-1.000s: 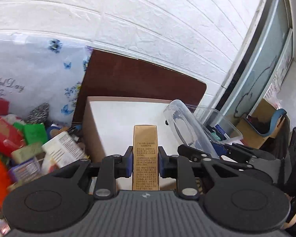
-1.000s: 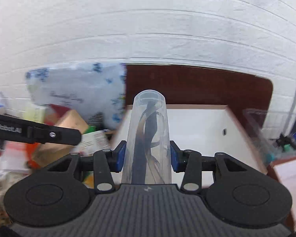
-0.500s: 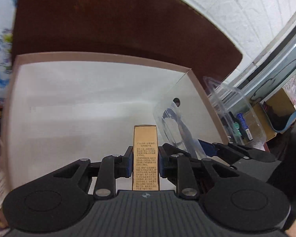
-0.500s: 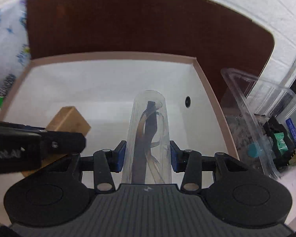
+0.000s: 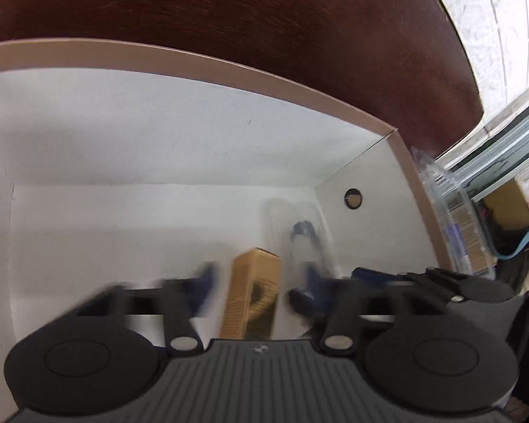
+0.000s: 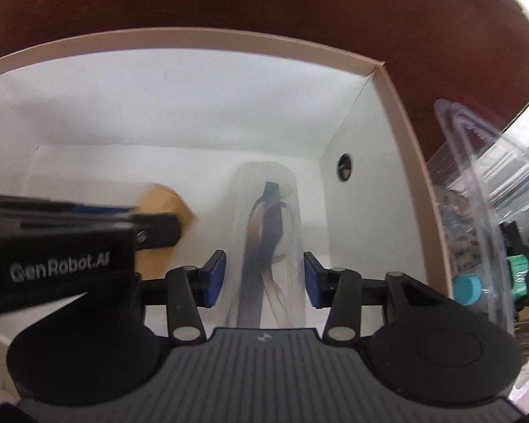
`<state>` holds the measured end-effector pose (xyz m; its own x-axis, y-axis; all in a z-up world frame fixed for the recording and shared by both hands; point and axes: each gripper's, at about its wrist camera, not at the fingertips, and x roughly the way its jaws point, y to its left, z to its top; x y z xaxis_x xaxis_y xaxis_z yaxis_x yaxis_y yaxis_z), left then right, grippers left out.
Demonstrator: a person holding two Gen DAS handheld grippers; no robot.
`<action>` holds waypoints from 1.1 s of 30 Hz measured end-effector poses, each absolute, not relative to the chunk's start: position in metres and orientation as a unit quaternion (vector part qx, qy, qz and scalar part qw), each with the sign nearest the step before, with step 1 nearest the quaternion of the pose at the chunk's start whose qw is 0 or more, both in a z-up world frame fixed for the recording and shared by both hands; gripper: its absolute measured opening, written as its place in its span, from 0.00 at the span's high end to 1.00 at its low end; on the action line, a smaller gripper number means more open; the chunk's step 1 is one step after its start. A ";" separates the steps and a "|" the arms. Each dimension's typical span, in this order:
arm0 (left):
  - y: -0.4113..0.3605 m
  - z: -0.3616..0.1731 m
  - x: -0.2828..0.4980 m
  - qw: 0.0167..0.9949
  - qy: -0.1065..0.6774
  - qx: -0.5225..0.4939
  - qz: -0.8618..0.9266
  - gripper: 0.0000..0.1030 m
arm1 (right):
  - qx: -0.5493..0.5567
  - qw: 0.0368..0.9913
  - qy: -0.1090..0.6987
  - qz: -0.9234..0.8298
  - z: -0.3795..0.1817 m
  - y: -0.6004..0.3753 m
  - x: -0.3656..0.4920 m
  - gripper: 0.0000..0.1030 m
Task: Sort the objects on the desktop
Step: 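Open both tools to drop the items inside the brown box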
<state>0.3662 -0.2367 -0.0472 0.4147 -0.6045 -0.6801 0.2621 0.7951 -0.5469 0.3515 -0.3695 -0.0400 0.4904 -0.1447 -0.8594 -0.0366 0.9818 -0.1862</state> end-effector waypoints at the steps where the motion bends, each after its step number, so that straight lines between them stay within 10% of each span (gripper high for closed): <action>1: -0.236 -0.043 0.365 0.821 0.470 -0.185 -0.268 0.12 | -0.091 0.861 0.500 -0.030 -0.039 -0.367 0.348 0.29; 7: -0.226 -0.016 0.344 0.829 0.445 -0.166 -0.294 0.11 | -0.094 0.884 0.457 -0.023 -0.017 -0.351 0.320 0.14; 33: -0.113 0.086 0.080 0.877 0.299 -0.083 -0.367 0.08 | -0.041 0.970 0.205 0.124 0.098 -0.277 0.028 0.07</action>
<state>0.0798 -0.1135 0.0855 0.5516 -0.6933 -0.4637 0.5943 0.7168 -0.3647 0.0283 -0.2771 0.0980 0.8856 0.2228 -0.4076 -0.2565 0.9661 -0.0292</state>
